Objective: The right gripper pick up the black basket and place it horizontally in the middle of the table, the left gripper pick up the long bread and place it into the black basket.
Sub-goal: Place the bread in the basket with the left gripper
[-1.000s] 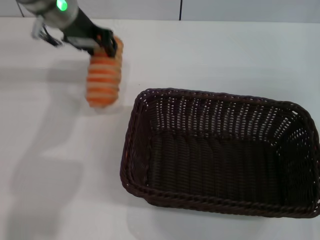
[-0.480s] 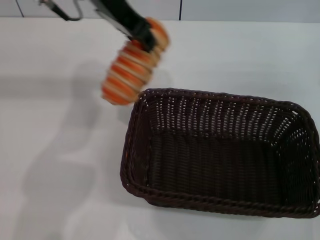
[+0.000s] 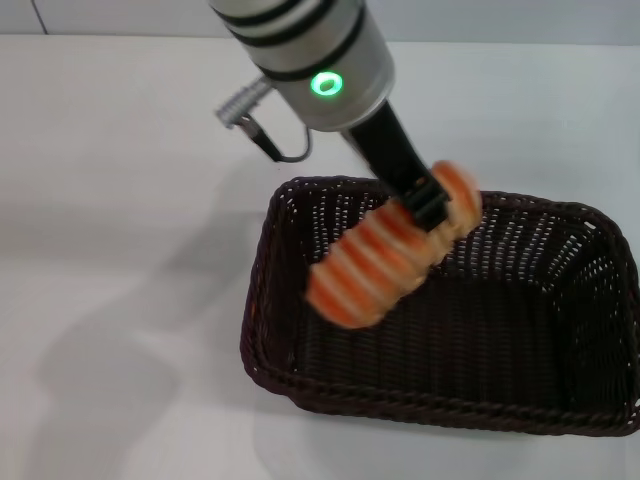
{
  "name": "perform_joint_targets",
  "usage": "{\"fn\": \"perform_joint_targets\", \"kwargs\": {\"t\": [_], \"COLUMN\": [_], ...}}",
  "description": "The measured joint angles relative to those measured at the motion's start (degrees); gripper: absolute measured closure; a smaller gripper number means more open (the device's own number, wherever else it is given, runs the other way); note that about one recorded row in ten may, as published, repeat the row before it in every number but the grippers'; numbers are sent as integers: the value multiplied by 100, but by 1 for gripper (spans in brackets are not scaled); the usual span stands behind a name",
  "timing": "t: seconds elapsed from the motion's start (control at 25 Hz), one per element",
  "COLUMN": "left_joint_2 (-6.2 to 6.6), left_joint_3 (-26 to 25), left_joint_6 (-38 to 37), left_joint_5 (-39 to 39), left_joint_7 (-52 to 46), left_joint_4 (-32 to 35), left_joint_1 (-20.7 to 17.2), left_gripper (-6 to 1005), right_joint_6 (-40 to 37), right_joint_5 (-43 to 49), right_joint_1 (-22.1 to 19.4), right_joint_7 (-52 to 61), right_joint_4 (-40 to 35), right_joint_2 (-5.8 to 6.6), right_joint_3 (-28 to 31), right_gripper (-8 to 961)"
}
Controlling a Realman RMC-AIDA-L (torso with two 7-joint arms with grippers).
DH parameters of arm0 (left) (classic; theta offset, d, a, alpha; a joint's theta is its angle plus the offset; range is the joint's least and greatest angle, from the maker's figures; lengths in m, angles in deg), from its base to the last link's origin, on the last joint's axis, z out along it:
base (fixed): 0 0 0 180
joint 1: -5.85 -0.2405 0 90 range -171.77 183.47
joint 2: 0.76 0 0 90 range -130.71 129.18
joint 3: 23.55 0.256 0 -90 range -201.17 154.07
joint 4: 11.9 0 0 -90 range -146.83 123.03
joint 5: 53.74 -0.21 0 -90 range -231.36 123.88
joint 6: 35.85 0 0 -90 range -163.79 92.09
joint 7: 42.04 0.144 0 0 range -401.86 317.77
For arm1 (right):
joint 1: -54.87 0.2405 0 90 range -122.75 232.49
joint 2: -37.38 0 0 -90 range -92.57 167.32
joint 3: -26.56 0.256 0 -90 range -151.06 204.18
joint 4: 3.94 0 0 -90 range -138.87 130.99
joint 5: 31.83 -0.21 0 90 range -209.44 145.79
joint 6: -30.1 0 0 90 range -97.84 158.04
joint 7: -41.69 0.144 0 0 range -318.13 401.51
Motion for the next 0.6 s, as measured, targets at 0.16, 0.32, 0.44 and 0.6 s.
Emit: {"fn": "perform_joint_targets", "kwargs": {"t": [0.16,0.32,0.44,0.6], "left_joint_2": [5,19,19,35], "left_joint_3": [123,21,20,20], "left_joint_6": [-740,-1018,-1009,-997], "left_joint_5": [97,190,197,247], "left_joint_7": [-114,-120,-117,-53], "left_joint_4": [64,-64,-90,-259], "left_joint_1": [-287,-639,-799,-1110], "left_gripper": [657,562,456,329], "right_joint_6": [0,0,0,141], "right_joint_5": [22,25,19,-10], "right_joint_1": [-2,-4,-3,-12], "right_joint_7": [-6,-10,-45,-340], "right_joint_4": [-17,-22,-24,-186], "right_joint_2": [7,9,9,-21], "right_joint_3": [0,0,0,2], "right_gripper": [609,609,609,608]}}
